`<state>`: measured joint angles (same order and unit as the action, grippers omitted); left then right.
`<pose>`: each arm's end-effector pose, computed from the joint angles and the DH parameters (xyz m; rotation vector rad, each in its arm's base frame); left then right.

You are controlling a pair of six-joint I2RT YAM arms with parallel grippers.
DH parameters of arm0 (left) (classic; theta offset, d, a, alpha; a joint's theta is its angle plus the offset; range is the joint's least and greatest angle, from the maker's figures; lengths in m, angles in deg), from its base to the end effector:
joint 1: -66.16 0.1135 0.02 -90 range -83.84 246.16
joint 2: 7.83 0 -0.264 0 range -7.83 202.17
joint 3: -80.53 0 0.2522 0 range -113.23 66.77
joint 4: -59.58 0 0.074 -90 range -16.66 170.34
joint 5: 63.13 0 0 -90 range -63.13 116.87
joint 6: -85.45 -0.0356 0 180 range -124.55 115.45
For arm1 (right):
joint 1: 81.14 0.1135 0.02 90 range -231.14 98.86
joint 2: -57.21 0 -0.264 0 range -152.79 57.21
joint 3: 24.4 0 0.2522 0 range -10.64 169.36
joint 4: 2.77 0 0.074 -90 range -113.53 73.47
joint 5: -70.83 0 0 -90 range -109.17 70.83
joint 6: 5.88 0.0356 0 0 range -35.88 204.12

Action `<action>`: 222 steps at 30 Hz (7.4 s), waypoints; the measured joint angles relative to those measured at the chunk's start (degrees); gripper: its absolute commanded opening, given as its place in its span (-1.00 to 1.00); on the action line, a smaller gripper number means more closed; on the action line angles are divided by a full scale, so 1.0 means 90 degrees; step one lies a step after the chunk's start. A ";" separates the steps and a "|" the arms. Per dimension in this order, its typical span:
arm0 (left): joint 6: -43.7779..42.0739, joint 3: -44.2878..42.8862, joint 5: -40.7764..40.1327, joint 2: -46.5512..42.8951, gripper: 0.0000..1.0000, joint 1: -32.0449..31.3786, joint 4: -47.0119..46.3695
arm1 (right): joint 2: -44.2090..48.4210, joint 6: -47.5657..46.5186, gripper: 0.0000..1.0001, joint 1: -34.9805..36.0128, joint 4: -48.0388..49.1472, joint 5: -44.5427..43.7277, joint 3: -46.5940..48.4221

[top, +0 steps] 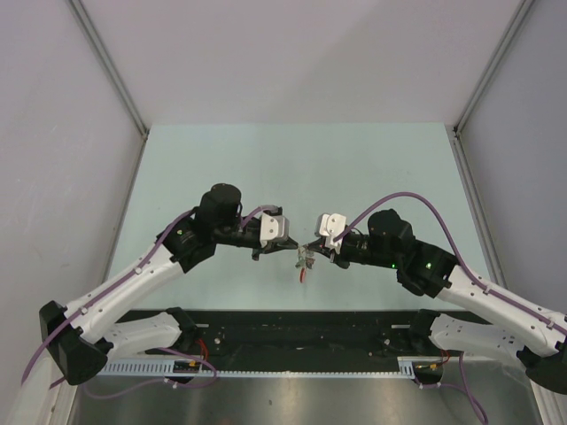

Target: Put the keys on the keyring

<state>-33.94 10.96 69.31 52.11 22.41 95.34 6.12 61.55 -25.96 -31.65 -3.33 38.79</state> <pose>0.1470 -0.1739 0.3400 1.5450 1.2884 -0.9056 0.1087 0.1734 0.3405 -1.3406 1.3511 0.6477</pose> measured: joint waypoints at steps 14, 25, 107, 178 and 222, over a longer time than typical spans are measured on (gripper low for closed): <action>0.0056 0.0000 -0.0117 0.0007 -1.00 0.0000 -0.0010 | 0.0000 0.0000 -1.00 0.0002 -0.0002 0.0005 0.0000; 0.0104 0.0000 -0.0160 0.0007 -0.99 0.0000 -0.0053 | 0.0000 0.0000 -1.00 0.0012 0.0000 0.0002 0.0000; 0.0107 -0.0015 -0.0017 0.0255 -1.00 -0.0214 0.0134 | -0.0097 -0.0005 -1.00 0.0068 -0.0340 0.0034 0.0000; 0.1452 0.0503 -0.5464 -0.1394 -0.99 0.0211 -0.0495 | -0.2900 -0.0192 -1.00 -0.0680 0.3232 -0.2735 -0.0345; 0.2606 0.1083 -0.2222 -0.0840 -0.99 0.0376 -0.2229 | 0.0192 0.2628 0.15 -0.1970 0.3152 0.0882 -0.1501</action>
<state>-10.49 20.71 49.31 44.55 25.80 75.28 7.85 85.20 -43.69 -3.28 4.60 25.29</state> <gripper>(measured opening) 0.005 0.588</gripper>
